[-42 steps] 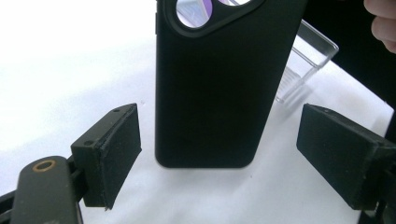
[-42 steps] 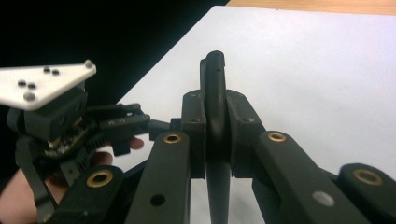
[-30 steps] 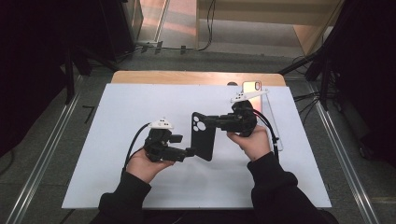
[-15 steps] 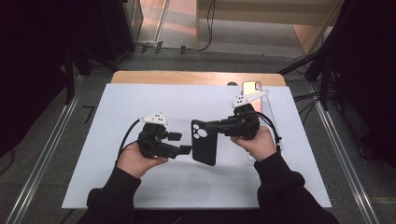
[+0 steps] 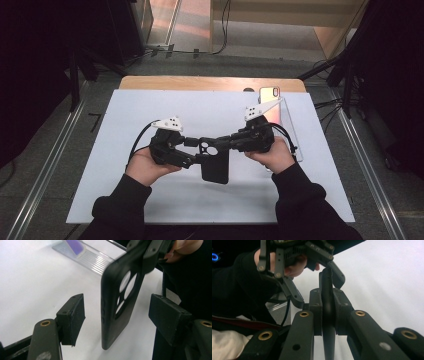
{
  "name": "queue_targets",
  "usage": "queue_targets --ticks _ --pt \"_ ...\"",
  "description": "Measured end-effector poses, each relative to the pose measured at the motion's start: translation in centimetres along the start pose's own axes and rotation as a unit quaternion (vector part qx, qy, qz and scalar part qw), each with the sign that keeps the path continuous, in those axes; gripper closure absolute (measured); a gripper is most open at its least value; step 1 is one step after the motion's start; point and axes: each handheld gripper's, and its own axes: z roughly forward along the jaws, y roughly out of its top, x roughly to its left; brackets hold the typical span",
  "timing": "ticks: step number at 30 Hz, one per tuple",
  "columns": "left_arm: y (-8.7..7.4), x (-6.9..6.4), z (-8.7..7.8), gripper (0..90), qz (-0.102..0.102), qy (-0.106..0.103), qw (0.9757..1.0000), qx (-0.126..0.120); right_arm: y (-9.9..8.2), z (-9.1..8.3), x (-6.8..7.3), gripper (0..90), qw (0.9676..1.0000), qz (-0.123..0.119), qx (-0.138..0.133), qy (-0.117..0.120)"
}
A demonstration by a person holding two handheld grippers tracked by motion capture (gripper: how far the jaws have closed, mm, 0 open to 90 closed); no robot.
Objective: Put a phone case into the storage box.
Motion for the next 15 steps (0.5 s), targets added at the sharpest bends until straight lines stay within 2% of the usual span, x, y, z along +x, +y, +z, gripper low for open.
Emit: queue_targets --ticks 8,12,15 --pt "0.29 0.19 0.3 35.0 0.006 -0.014 0.9998 0.009 -0.09 0.49 0.05 77.2 0.9998 -0.003 0.012 0.017" --pt "0.28 0.0 0.44 41.1 0.013 -0.015 0.9998 0.006 -0.09 0.67 0.03 77.2 0.9995 -0.004 0.015 0.026" --pt "0.22 -0.05 0.44 48.9 0.016 -0.018 0.9997 0.002 -0.06 0.78 0.14 77.2 0.9994 -0.005 0.017 0.031"
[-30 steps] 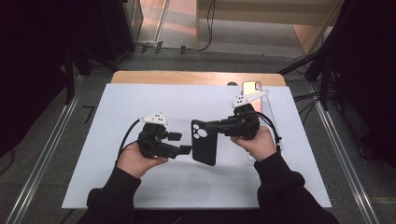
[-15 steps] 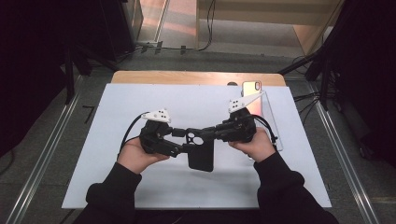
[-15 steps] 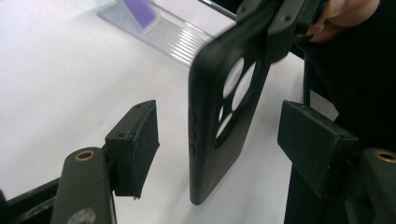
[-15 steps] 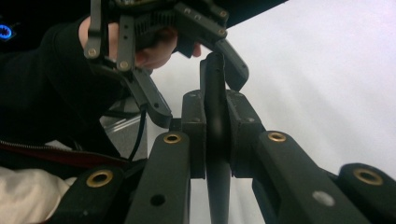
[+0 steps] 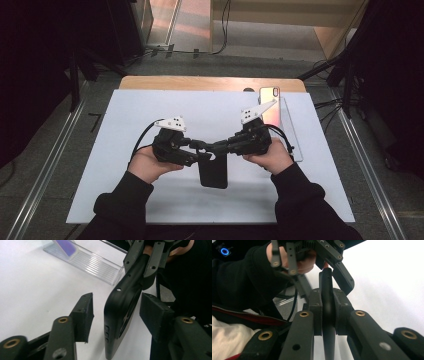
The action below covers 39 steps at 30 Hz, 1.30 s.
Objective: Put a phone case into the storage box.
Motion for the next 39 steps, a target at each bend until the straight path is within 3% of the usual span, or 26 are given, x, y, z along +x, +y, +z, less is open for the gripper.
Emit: queue_targets --ticks 3,7,19,21,23,27,29,34,37,39 --pt "-0.1 0.0 0.0 59.9 0.002 -0.011 0.9999 -0.001 0.0 0.1 0.0 77.2 1.0 -0.002 0.001 0.003" --pt "-0.3 0.1 0.1 68.3 0.009 -0.025 0.9996 0.003 -0.1 0.0 -0.1 77.2 0.9999 0.001 0.0 0.012" --pt "-0.3 0.6 -0.3 76.9 -0.002 -0.07 0.9975 0.007 -0.1 0.0 -0.2 72.4 0.9998 0.007 -0.007 0.019" --pt "-0.3 0.6 -0.4 77.1 -0.005 -0.065 0.9978 0.006 0.0 0.0 0.0 65.8 0.9999 0.008 -0.01 0.006" --pt "-0.3 0.6 -0.6 77.1 -0.01 -0.06 0.9981 0.007 0.1 0.0 0.2 53.0 0.9995 0.012 -0.03 -0.009" --pt "-0.1 0.7 -1.2 77.0 -0.031 -0.048 0.9984 0.006 0.3 -0.3 0.5 36.4 0.9974 0.006 -0.06 -0.04" --pt "0.0 0.8 -1.5 77.0 -0.046 -0.043 0.998 0.006 0.3 -0.4 0.6 31.9 0.996 0.004 -0.067 -0.058" --pt "0.2 0.9 -2.2 76.9 -0.068 -0.005 0.9976 0.005 0.3 -0.3 0.8 25.4 0.9918 0.011 -0.076 -0.102" --pt "0.2 0.9 -2.6 76.8 -0.079 0.01 0.9968 0.002 0.2 -0.3 0.9 19.0 0.9912 0.004 -0.085 -0.101" --pt "0.3 1.0 -2.8 76.8 -0.086 0.02 0.9961 0.0 0.0 -0.1 0.9 10.6 0.9877 -0.003 -0.106 -0.115"
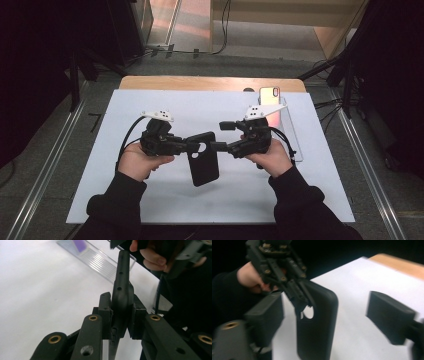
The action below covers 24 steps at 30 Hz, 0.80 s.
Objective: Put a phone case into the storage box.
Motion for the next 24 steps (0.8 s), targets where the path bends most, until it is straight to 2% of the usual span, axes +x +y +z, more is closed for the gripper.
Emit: queue_targets --ticks 2,6,9,13,15,20,24 --pt "0.0 0.1 -0.2 76.8 -0.004 0.005 1.0 -0.004 -0.1 0.1 0.0 0.1 0.9998 0.006 -0.008 -0.017" --pt "0.1 0.0 -0.5 76.8 -0.011 0.028 0.9995 -0.009 -0.4 0.4 0.0 0.0 0.9989 0.02 0.006 -0.043" --pt "0.2 0.1 -0.8 76.7 -0.018 0.042 0.9989 -0.012 -0.7 0.6 -0.1 0.0 0.999 0.029 0.01 -0.032" --pt "0.2 0.1 -1.0 76.7 -0.03 0.057 0.9976 -0.023 -1.2 1.1 0.1 0.0 0.9977 0.019 0.008 -0.064" --pt "0.2 0.1 -1.2 76.7 -0.031 0.069 0.9968 -0.025 -1.3 1.3 0.2 0.0 0.9973 0.019 0.013 -0.07" --pt "0.3 0.1 -1.4 76.7 -0.044 0.092 0.9943 -0.031 -1.9 2.0 0.5 0.0 0.9944 0.029 0.021 -0.099" --pt "0.3 0.2 -1.5 76.7 -0.06 0.099 0.9927 -0.034 -2.1 2.6 0.8 0.0 0.992 0.029 0.031 -0.119"
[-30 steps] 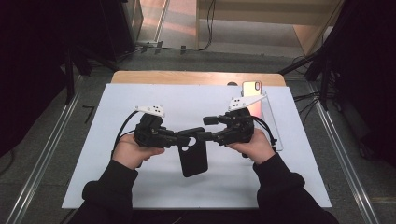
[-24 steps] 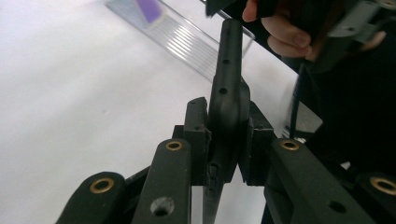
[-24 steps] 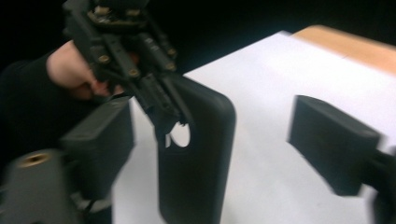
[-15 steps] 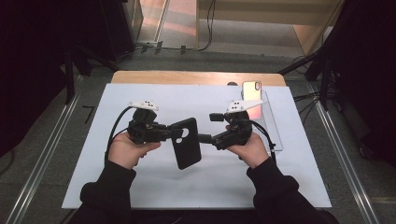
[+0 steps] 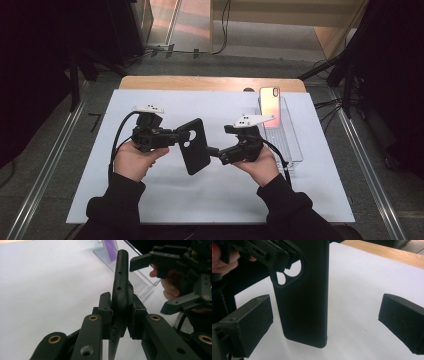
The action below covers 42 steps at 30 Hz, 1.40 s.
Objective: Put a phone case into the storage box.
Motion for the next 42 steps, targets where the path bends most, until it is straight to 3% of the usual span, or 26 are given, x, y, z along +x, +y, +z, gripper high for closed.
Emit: queue_targets --ticks 8,12,16,25,28,36,42 --pt "0.0 0.0 0.1 76.7 -0.006 0.01 0.9999 -0.003 -0.6 1.0 0.8 0.0 0.9997 0.019 -0.009 -0.011" --pt "0.0 0.1 0.0 76.7 -0.018 0.014 0.9997 0.0 -1.0 1.4 1.5 0.0 0.9993 0.016 -0.009 -0.033" --pt "0.0 0.0 0.1 76.7 -0.016 0.023 0.9996 -0.002 -1.3 2.0 2.1 0.0 0.9982 0.021 -0.005 -0.055" --pt "-0.1 -0.4 0.5 76.7 -0.022 0.04 0.9989 -0.007 -1.7 3.0 3.1 0.0 0.998 0.026 0.001 -0.057" --pt "-0.2 -0.6 0.7 76.7 -0.016 0.043 0.9989 -0.006 -1.7 3.2 3.2 0.0 0.998 0.031 -0.001 -0.055" --pt "-0.2 -1.5 1.5 76.7 -0.008 0.039 0.9992 -0.002 -1.5 3.6 3.6 0.0 0.997 0.051 -0.006 -0.058" --pt "-0.4 -1.8 2.0 76.7 -0.008 0.033 0.9994 0.0 -1.5 3.9 3.9 0.0 0.9968 0.047 -0.005 -0.064"
